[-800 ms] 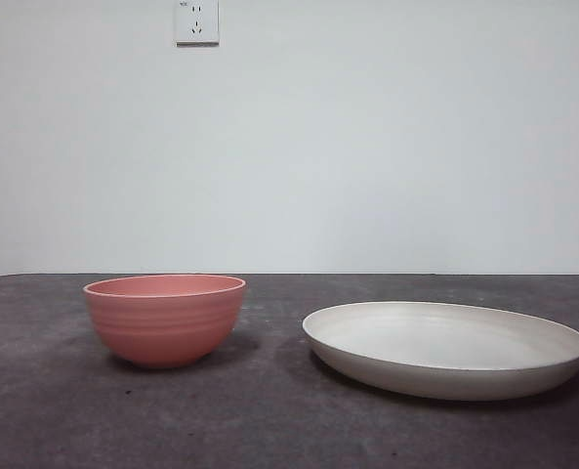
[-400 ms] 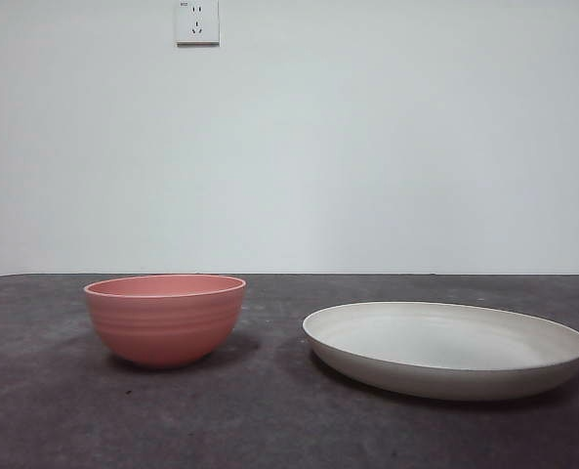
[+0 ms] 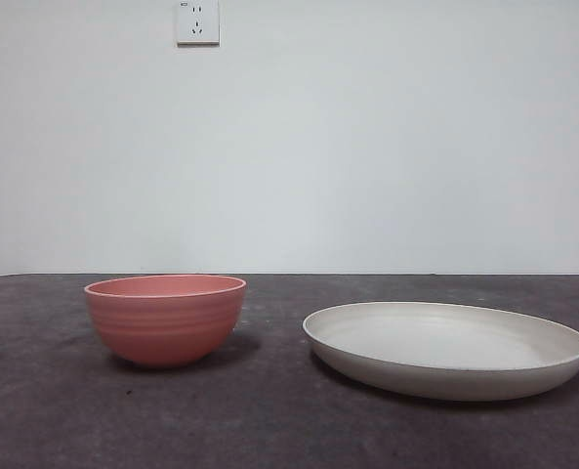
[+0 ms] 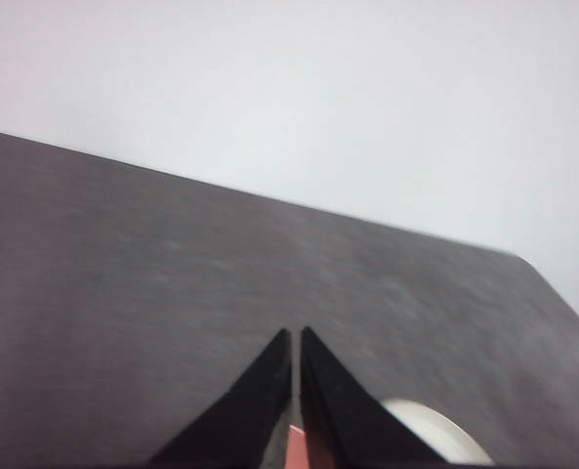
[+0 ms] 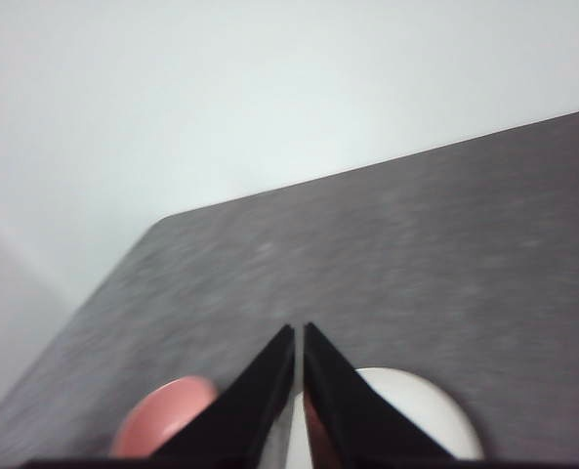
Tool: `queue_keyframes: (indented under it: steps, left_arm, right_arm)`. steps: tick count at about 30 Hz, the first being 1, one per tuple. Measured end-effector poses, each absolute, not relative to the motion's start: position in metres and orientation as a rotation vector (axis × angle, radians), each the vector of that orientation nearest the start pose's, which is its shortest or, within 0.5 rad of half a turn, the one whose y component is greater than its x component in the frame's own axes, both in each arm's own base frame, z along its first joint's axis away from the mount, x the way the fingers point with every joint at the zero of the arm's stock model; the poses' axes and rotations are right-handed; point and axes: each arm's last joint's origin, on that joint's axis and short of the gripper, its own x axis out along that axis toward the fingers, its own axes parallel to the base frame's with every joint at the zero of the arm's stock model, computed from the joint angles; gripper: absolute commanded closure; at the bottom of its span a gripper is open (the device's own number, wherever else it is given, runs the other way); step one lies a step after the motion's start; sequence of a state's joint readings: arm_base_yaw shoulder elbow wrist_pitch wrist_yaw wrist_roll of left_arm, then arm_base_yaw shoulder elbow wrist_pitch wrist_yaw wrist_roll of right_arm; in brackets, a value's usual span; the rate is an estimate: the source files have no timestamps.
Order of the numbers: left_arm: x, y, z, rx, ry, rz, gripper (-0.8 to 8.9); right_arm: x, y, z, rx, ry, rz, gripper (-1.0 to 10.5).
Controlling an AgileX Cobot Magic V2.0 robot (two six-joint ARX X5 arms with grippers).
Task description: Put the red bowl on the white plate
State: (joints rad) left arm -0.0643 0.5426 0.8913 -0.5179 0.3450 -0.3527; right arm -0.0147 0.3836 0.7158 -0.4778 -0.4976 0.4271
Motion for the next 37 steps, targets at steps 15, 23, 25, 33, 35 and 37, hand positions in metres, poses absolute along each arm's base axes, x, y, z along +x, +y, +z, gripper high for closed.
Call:
queue_keyframes:
  steps: [15,23,25,33,35,37]
  left_arm:
    - [0.132,-0.044,0.396,-0.206,0.496,-0.719,7.94]
    - [0.146,-0.066,0.38,-0.137,0.641,-0.832,7.81]
    - [0.15,-0.068,0.377,-0.132,0.656,-0.838,7.77]
    - [0.161,-0.073,0.369,-0.129,0.719,-0.837,5.62]
    - [0.162,-0.073,0.368,-0.127,0.724,-0.837,4.58]
    - [0.163,-0.073,0.367,-0.124,0.727,-0.838,3.28]
  right_arm:
    - [0.1,0.019,0.367,0.388,0.451,0.699,9.4]
    - [0.103,0.021,0.354,0.312,0.582,0.722,9.4]
    - [0.105,0.021,0.352,0.31,0.595,0.723,9.4]
    - [0.106,0.021,0.351,0.298,0.6,0.727,7.9]
    - [0.106,0.021,0.351,0.297,0.601,0.727,6.5]
    - [0.106,0.021,0.351,0.297,0.601,0.726,5.2]
